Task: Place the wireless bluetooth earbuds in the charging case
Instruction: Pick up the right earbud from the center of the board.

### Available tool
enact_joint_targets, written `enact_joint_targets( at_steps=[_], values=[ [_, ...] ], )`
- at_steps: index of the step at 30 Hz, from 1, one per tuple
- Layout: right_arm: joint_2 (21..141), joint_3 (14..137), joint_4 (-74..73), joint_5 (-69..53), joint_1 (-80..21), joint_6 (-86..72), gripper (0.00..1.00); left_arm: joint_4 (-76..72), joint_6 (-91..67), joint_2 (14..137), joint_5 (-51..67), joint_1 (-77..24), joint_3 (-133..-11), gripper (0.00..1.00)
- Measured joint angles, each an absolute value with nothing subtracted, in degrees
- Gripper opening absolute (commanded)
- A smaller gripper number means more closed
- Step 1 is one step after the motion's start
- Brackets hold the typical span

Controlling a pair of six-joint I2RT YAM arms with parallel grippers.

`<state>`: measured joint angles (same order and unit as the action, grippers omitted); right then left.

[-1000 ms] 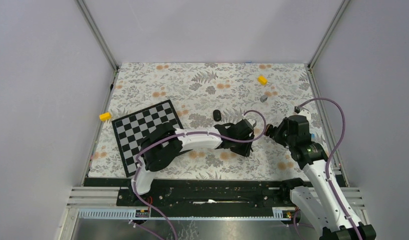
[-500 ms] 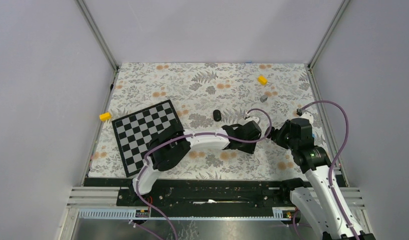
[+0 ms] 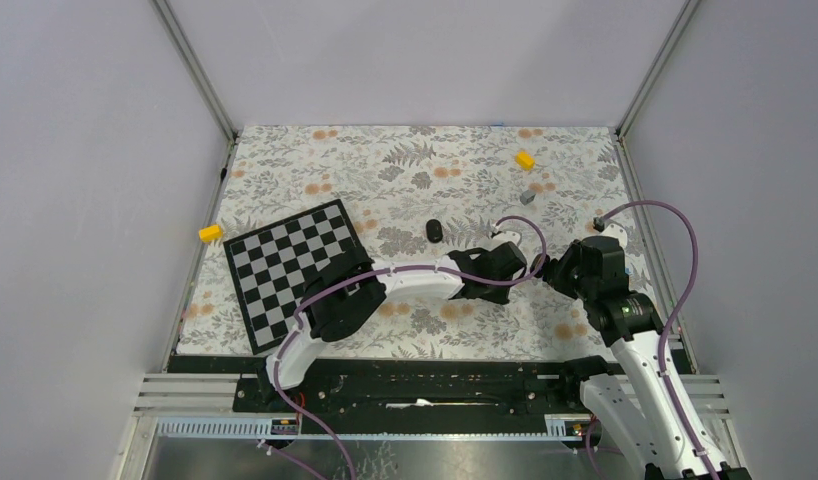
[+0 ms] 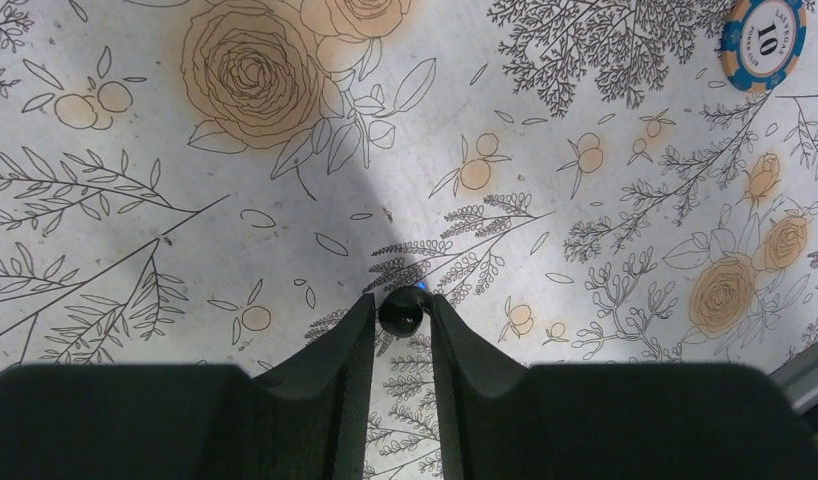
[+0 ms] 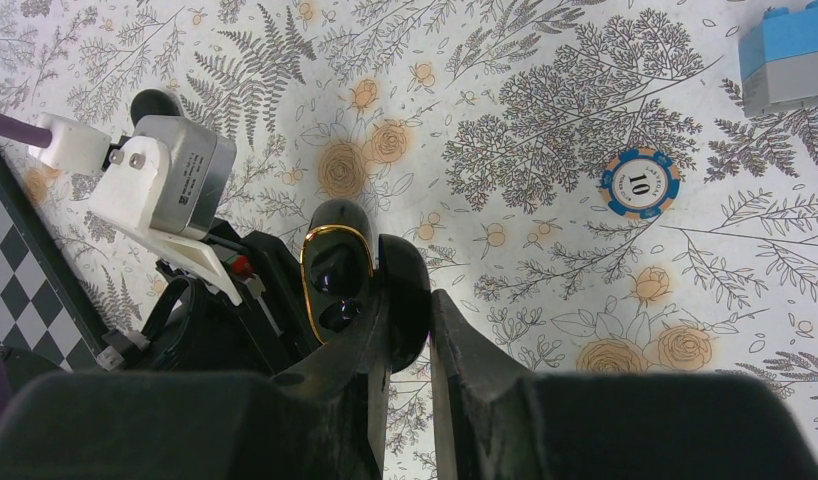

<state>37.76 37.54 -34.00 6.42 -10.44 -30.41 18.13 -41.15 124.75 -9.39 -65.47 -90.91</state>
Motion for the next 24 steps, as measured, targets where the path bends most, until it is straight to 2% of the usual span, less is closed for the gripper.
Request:
enact_joint_targets(
  at_steps=[5,8,18,24],
  values=[
    [37.63,37.54,-34.02,6.42,-10.44,-30.41,0.0,18.35,-41.01,124.75,-9.89,-65.65,-90.91,0.23],
    [37.43,37.54,-34.0,6.39,-10.44,-30.41,0.0,18.41,-40.8,124.75,-10.15,-65.76,-90.91,0.17],
    [37.39,37.67,-34.02,6.42,-10.44,-30.17,0.0,18.57,-38.68,124.07,-11.9,-65.84,-90.28,0.17],
    [39.13,37.67,-33.65,4.91,-10.41,-30.26,0.0,18.52,-35.53,119.57,-16.51,-65.82,-87.07,0.17]
  ],
)
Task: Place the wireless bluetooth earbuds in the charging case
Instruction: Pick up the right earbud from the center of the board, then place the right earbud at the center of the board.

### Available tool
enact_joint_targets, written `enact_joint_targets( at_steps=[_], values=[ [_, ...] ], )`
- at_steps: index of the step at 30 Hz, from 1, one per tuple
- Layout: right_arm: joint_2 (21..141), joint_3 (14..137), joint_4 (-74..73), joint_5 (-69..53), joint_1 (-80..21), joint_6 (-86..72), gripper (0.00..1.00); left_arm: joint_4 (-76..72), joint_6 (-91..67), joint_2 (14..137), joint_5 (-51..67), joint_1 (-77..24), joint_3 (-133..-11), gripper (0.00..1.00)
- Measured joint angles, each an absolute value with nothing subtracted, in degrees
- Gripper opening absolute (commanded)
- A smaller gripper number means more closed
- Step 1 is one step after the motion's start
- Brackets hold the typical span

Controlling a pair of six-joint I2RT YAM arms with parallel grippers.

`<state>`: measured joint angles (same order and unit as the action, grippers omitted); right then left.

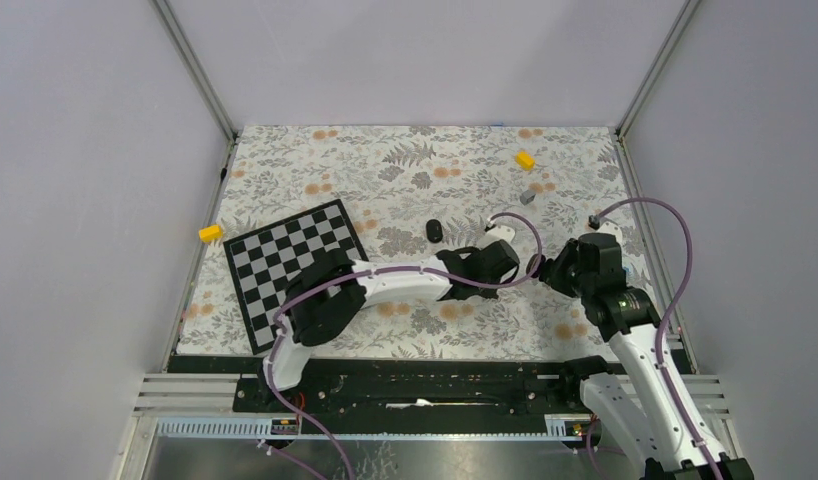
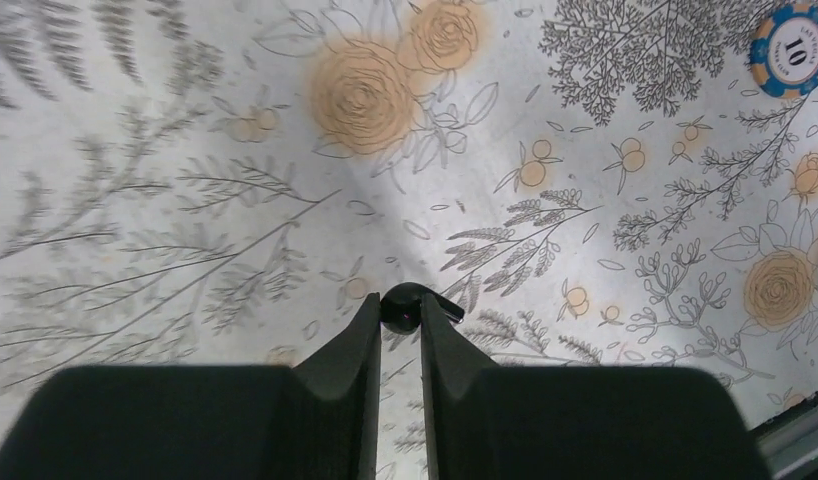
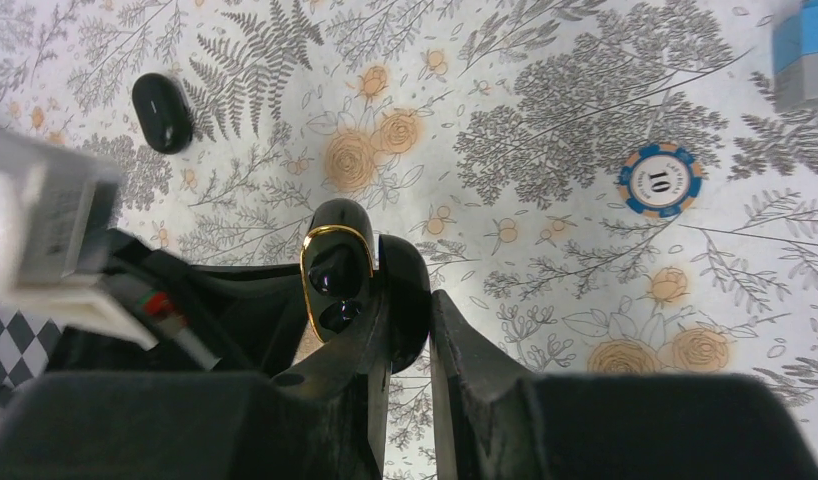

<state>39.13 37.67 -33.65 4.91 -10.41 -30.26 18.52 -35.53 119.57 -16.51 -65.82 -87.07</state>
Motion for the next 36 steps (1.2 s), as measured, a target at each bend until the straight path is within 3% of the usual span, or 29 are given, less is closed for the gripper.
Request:
enact_joint_targets(
  at_steps=[4,7,14,25,36],
  values=[
    [41.82,37.6,-31.57,1.89,-10.41,-30.46,0.0,16.45,-32.1,113.78,-19.94,-65.34,-82.35,0.16],
    [45.1,37.47,-29.21,-1.5,-10.41,-30.68,0.0,14.33,-28.82,109.21,-22.28,-64.69,-79.05,0.1],
    [52.4,37.82,-27.57,-7.64,-10.41,-29.5,0.0,4.47,-19.2,97.89,-26.09,-62.7,-69.01,0.11],
    [66.72,44.07,-30.7,-17.8,-10.41,-25.21,0.0,-2.94,-11.18,95.15,-16.21,-62.17,-67.02,0.13],
    [69.67,51.99,-34.61,-22.09,-10.41,-20.27,0.0,-9.17,-6.96,93.78,-8.49,-62.13,-62.5,0.15]
  ],
)
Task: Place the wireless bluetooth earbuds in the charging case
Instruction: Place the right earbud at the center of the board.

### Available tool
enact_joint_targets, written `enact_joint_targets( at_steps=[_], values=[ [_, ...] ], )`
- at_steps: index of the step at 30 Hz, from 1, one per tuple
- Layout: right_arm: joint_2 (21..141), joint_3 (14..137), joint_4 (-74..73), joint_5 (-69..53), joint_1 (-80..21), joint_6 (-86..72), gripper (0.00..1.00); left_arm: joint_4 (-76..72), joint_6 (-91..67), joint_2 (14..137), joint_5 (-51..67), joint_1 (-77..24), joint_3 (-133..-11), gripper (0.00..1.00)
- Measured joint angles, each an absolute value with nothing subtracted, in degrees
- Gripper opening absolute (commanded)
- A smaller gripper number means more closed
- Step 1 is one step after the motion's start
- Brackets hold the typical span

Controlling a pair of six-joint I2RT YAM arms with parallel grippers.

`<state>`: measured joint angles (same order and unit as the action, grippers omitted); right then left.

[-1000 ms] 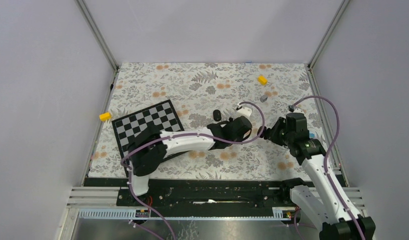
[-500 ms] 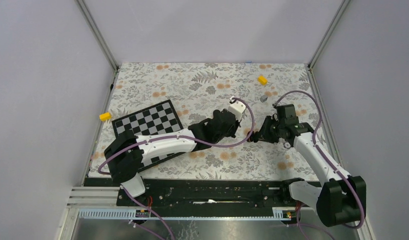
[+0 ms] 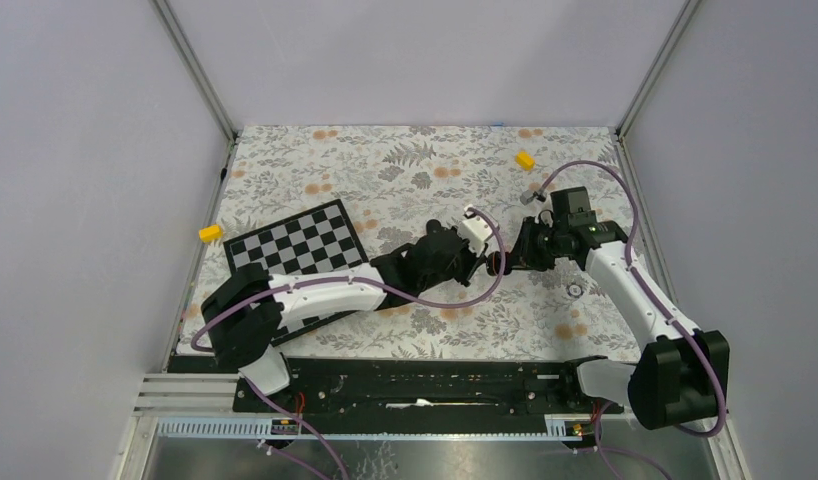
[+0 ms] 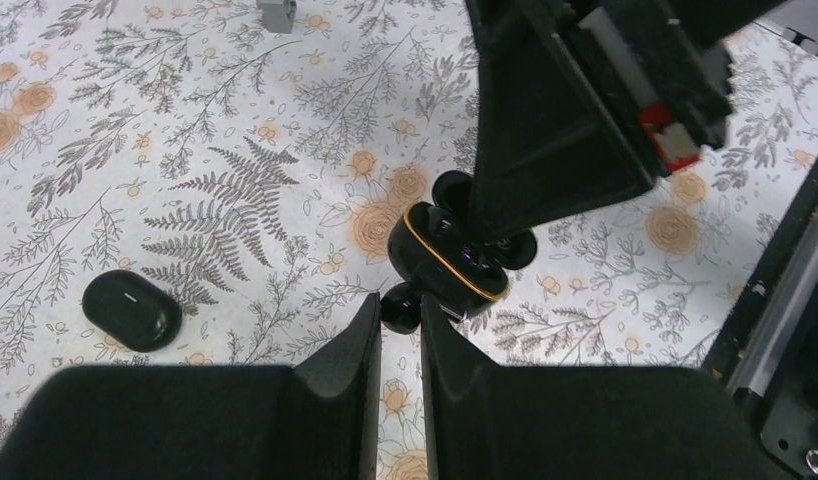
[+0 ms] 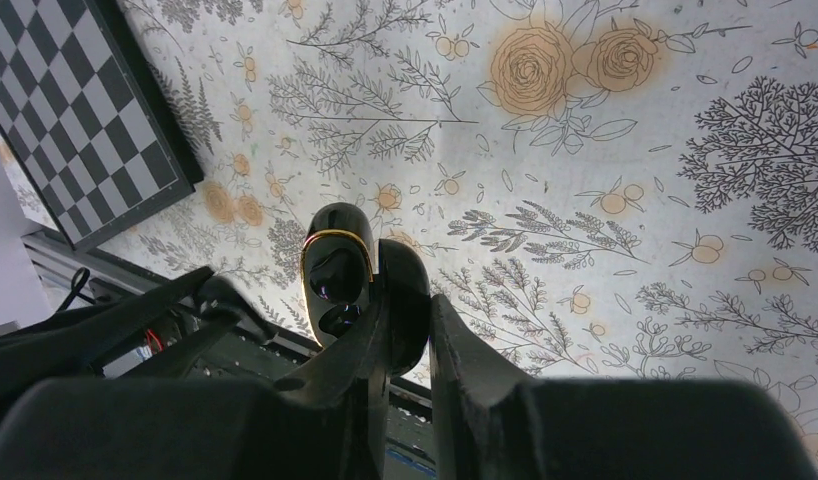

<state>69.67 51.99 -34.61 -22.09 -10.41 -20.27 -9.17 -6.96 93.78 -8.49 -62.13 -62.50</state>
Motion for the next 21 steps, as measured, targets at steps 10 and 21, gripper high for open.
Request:
enact_joint_targets(
  at_steps=[10,21],
  values=[
    [78.04,52.86,-38.04,-26.3,-10.41,-17.61,0.0,-15.86,-1.74,91.05,-3.38,-61.76,-59.88,0.17],
    [82.56,54.5,-43.51,-27.11,-11.14,-14.59,0.0,-20.36,6.33,90.65,3.57,-61.76,-56.53,0.17]
  ],
)
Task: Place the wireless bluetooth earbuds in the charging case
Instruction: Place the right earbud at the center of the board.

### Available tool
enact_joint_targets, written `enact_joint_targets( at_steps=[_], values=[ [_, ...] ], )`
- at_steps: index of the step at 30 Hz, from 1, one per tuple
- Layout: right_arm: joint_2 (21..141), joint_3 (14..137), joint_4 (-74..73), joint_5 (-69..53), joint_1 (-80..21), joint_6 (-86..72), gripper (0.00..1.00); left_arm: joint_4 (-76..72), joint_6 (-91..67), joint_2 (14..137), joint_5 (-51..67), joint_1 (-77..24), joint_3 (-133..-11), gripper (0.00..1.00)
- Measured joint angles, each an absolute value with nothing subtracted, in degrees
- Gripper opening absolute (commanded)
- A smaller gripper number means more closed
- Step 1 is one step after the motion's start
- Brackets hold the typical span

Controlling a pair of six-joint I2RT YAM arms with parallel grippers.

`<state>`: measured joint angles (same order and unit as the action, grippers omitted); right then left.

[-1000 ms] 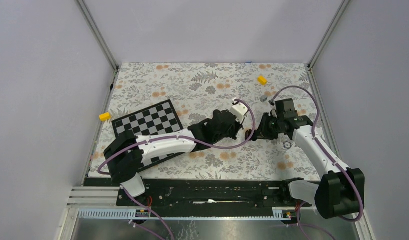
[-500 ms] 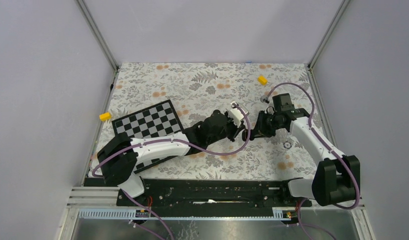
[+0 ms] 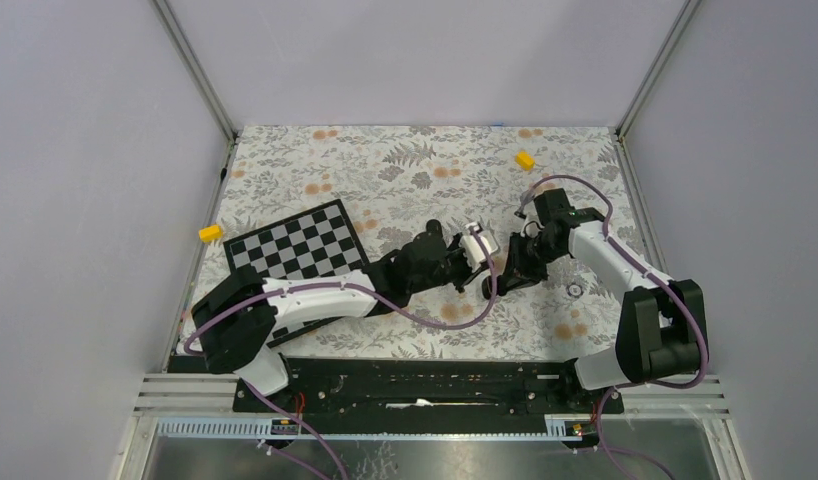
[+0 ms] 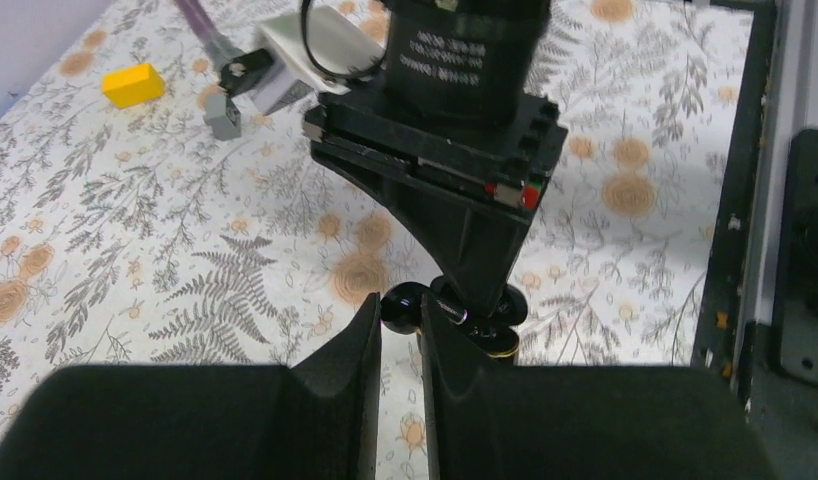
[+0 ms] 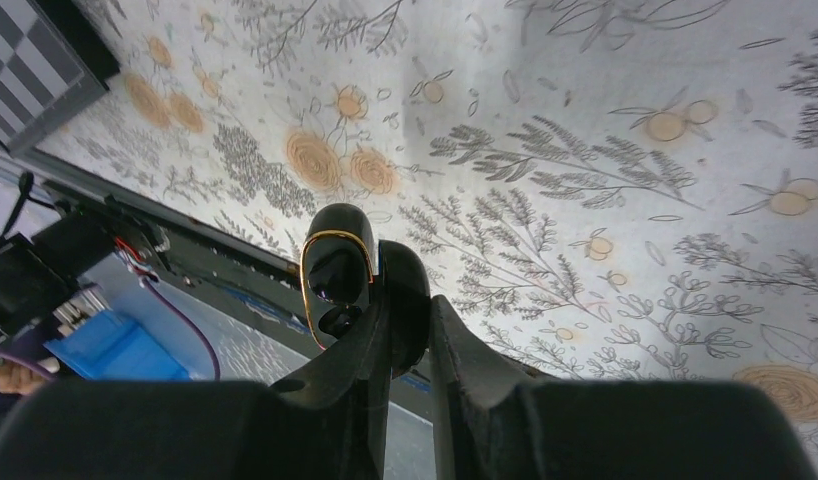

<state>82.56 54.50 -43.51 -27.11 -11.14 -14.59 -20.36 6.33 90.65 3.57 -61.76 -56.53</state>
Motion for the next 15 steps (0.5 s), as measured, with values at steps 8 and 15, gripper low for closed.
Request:
enact_joint_targets(
  at_steps=[8,15],
  values=[
    [83.37,54.5,-45.04,-27.77,-15.16,-13.43,0.0,-26.06,11.99,89.84,7.66,-61.76,-50.0,0.2],
    [83.72,54.5,-45.23,-27.55,-15.18,-13.52,0.0,-29.95,15.51,88.2,11.6,-61.76,-48.18,0.2]
  ],
)
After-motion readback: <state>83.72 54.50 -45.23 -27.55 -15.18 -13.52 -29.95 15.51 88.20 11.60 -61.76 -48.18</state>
